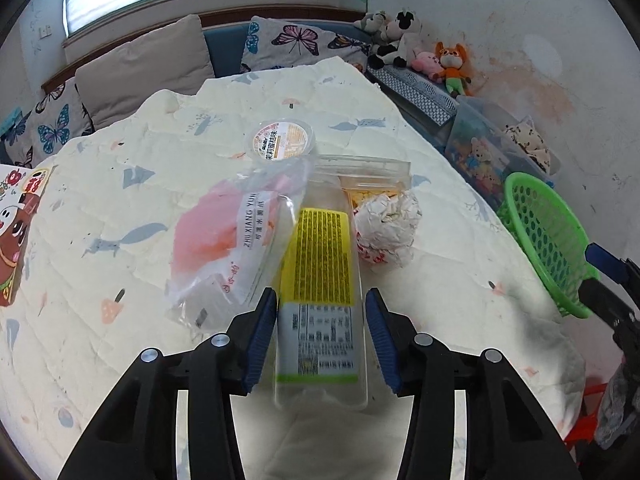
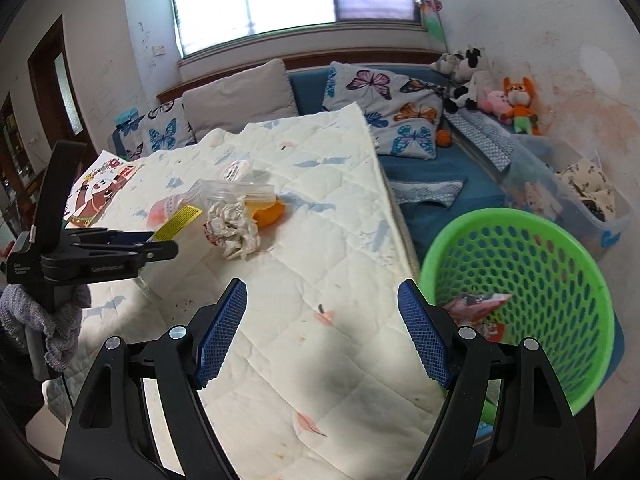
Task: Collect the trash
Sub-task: 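Grasp the clear yellow-label bottle with the left gripper while the right grasps the crumpled tissue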
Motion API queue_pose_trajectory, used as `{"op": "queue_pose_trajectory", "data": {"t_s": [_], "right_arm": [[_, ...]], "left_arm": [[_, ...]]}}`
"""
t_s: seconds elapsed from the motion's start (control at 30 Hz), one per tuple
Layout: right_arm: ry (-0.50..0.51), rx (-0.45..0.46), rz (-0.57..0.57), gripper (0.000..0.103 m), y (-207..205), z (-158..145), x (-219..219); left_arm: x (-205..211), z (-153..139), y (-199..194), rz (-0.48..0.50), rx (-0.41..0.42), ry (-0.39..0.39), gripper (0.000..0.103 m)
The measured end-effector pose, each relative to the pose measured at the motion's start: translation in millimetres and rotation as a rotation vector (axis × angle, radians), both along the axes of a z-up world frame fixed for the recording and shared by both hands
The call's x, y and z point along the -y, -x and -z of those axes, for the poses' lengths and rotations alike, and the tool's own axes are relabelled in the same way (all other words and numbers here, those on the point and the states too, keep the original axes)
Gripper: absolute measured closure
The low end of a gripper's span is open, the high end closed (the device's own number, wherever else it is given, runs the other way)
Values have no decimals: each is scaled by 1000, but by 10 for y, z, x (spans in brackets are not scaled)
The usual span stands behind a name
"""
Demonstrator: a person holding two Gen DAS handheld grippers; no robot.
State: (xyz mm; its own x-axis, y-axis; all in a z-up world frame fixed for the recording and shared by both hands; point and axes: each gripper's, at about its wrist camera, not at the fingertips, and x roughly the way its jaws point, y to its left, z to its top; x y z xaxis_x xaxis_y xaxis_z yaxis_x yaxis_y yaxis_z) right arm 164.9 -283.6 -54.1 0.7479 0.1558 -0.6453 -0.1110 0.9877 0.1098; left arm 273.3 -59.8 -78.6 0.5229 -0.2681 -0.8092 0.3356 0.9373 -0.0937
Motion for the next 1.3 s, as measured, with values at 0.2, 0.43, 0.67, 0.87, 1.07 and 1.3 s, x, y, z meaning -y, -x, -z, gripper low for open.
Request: {"op": "queue_pose_trajectory", "data": {"t_s": [0.2,0.43,0.67,0.87,1.07,1.3], "right_arm": [[2,-21,-29,25,-142,77,-112],[-19,-48,-62,25,-320,177,-201],[-32,-63,-111,25,-468,230,-390],[-39,-86,-151,27,-628,326,-592],[-30,-98,-183,29,-793,360,-774],[-9,-99,-206,29,-1027,401,-974]], "left_arm": [[70,99,-168,-6,-17,-26,58],[69,102,-127,6,8,-40,59],[-133,33,23,-15,-11,23,60],[-319,-57,206,-23,-3,48,60],[-519,-223,400,-25,33,88,60],[-652,-333,484,-33,49,127,60]]}}
